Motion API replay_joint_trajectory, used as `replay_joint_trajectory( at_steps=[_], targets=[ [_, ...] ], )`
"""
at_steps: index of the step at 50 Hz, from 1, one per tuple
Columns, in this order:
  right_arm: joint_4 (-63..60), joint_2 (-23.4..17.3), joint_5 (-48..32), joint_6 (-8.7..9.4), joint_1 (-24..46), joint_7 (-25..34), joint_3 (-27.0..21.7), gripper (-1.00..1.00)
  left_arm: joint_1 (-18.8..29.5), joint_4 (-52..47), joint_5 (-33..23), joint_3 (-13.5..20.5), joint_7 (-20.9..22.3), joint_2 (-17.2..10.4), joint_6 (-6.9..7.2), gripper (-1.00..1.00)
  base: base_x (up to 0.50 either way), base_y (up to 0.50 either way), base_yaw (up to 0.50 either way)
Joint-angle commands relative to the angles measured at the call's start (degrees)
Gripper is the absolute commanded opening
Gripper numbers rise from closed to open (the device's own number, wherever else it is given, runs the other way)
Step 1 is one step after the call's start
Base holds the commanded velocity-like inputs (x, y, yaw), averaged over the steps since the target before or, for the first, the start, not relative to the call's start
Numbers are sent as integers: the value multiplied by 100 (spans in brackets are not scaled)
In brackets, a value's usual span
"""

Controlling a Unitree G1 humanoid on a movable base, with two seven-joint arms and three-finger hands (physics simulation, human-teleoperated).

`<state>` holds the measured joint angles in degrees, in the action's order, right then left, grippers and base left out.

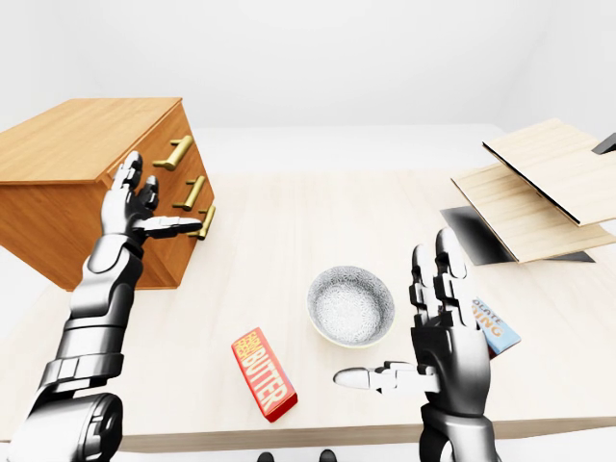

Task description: Close the top drawer of the cabinet and put the bowl on top of it.

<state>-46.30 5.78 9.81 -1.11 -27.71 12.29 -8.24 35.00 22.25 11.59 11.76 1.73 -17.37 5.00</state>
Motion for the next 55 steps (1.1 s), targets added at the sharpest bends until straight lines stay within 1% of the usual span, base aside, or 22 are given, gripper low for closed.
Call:
replay_joint_trajectory(
  at_steps=[1, 14, 21, 28, 31, 38, 41, 43, 45, 46, 50, 52, 54, 55],
  targets=[
    [-34, 0, -12, 2, -28, -10, 29, 100, -11, -29, 51, 131, -58, -127, 0, 100, 0, 0, 0],
    [-1, -16, -2, -13, -4, -13, 27, 100, 33, 215, 261, 190, -82, -211, 0, 100, 0, 0, 0],
    [-59, -6, 17, 11, -37, -1, 17, 100, 12, 246, 403, 253, -158, -283, 0, 100, 0, 0, 0],
    [-53, -3, 10, -6, -45, 2, 23, 100, -11, 189, 420, 225, -183, -279, 0, 100, 0, 0, 0],
    [-79, -2, 24, 20, -42, 0, 8, 100, -52, 121, 415, 206, -190, -253, 0, 100, 0, 0, 0],
    [-104, 10, 31, 58, -33, 8, -13, 100, -343, -579, 318, 145, -220, -103, 0, 100, 0, 0, 0],
    [-74, 15, 18, 46, -14, 12, -15, 100, -488, -990, 289, 141, -229, -31, 0, 100, 0, 0, 0],
    [-53, 12, 13, 33, -2, 11, -13, 100, -681, -1472, 230, 82, -222, 56, 0, 100, 0, 0, 0],
    [-51, 9, 19, 43, 5, 9, -16, 100, -729, -1598, 195, 88, -209, 96, 0, 100, 0, 0, 0],
    [-22, 8, 7, 36, 29, -2, -20, 100, -820, -1784, 149, 49, -190, 142, 0, 100, 0, 0, 0],
    [1, 4, -5, -5, 17, -4, -4, 100, -913, -2120, 43, 36, -134, 237, 0, 100, 0, 0, 0],
    [0, -5, 8, 14, 32, -10, -13, 100, -1026, -2360, -11, -8, -100, 306, 0, 100, 0, 0, 0],
    [9, -5, 11, 13, 40, -12, -19, 100, -1062, -2408, -165, -39, -107, 335, 0, 100, 0, 0, 0],
    [37, -7, 7, -2, 47, -5, -18, 100, -1183, -2629, -499, -156, -295, 371, 0, 100, 0, 0, 0]
  ],
)
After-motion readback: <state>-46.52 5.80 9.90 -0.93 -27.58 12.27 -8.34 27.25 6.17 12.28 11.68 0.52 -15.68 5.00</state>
